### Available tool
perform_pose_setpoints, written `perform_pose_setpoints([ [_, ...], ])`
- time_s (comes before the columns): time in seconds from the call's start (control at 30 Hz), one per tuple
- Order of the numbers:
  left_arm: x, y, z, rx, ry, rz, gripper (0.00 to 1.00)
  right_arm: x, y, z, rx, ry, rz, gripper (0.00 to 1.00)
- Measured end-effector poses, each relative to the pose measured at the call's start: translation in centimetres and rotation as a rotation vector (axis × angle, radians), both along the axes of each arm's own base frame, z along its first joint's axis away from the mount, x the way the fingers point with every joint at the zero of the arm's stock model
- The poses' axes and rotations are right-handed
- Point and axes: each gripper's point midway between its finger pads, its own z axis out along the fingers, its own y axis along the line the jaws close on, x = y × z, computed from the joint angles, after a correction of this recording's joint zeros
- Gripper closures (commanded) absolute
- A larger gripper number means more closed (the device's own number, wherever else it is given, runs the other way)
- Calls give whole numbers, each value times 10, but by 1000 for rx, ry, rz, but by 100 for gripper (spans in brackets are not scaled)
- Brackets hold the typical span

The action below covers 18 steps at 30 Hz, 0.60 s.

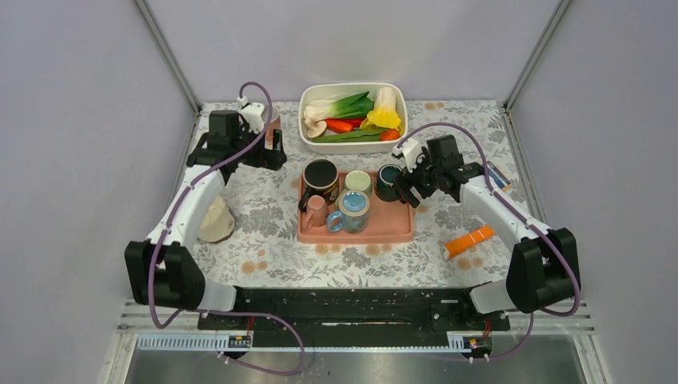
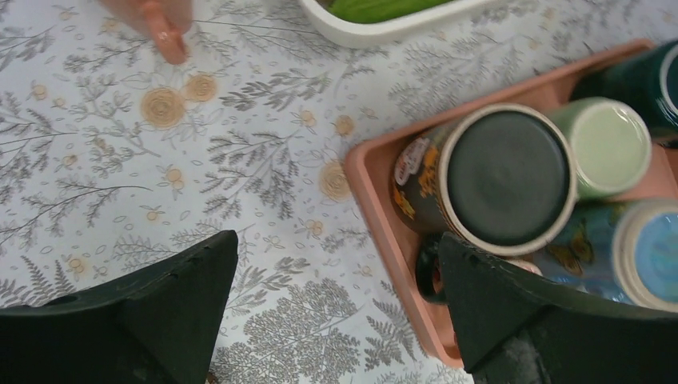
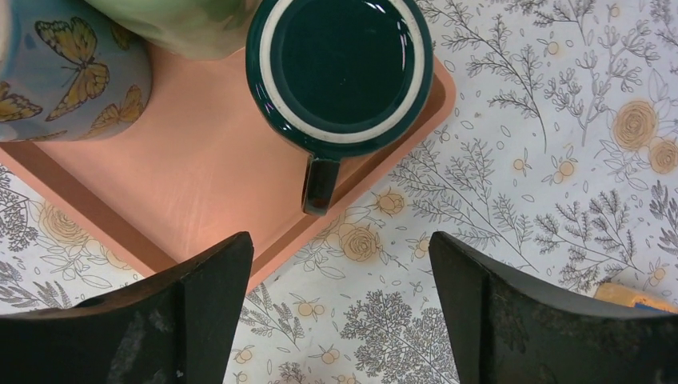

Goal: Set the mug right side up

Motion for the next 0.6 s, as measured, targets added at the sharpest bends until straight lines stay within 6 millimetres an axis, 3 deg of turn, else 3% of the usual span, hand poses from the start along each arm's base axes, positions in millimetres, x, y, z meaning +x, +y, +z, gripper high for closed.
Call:
perform_pose_setpoints([
  [0.23, -42, -17, -9, -32, -15, -159, 1, 11, 10, -10, -33, 49, 27, 18],
  [0.33, -47, -19, -17, -30, -3, -189, 1, 19, 15, -15, -50, 61, 29, 19],
  [0.6, -56, -20, -19, -33, -19, -213, 1, 13, 29, -41, -100, 117, 64, 25],
])
